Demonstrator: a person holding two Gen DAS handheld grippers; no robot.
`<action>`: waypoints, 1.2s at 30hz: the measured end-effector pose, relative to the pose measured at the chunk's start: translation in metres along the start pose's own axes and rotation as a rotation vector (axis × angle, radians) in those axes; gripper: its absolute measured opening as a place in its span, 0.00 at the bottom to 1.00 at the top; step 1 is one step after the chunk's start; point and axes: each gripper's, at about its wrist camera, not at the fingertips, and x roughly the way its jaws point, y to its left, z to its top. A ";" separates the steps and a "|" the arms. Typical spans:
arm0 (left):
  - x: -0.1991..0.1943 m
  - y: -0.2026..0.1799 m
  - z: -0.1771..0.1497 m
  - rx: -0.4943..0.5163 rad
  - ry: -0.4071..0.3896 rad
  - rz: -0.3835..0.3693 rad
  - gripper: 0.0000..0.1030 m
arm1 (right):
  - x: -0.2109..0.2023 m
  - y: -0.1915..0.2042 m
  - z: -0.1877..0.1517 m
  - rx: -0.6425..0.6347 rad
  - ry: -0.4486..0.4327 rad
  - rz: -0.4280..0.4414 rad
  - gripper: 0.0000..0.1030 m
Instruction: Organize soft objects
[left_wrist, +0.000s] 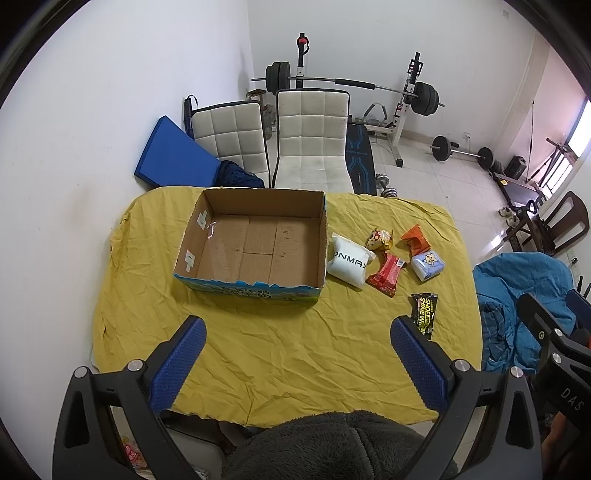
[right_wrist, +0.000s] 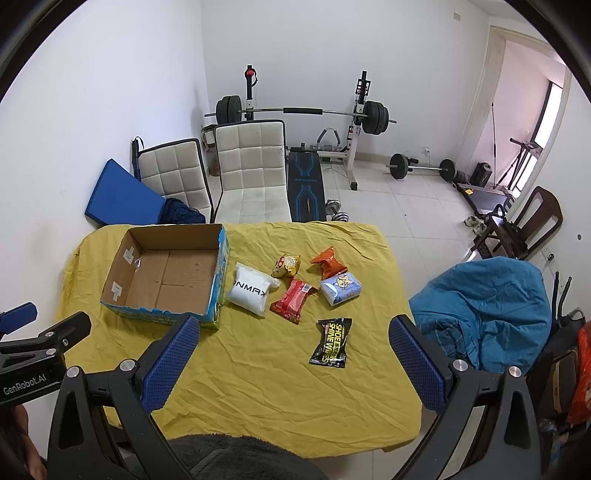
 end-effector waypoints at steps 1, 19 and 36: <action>0.000 0.000 0.000 -0.001 0.000 0.000 0.99 | 0.000 0.000 0.000 0.000 0.000 0.001 1.00; 0.005 0.003 0.002 0.001 0.005 -0.006 0.99 | 0.008 0.001 0.000 -0.001 0.006 0.006 1.00; 0.058 -0.016 0.020 0.006 0.066 0.007 1.00 | 0.051 -0.025 0.002 0.077 0.100 0.012 1.00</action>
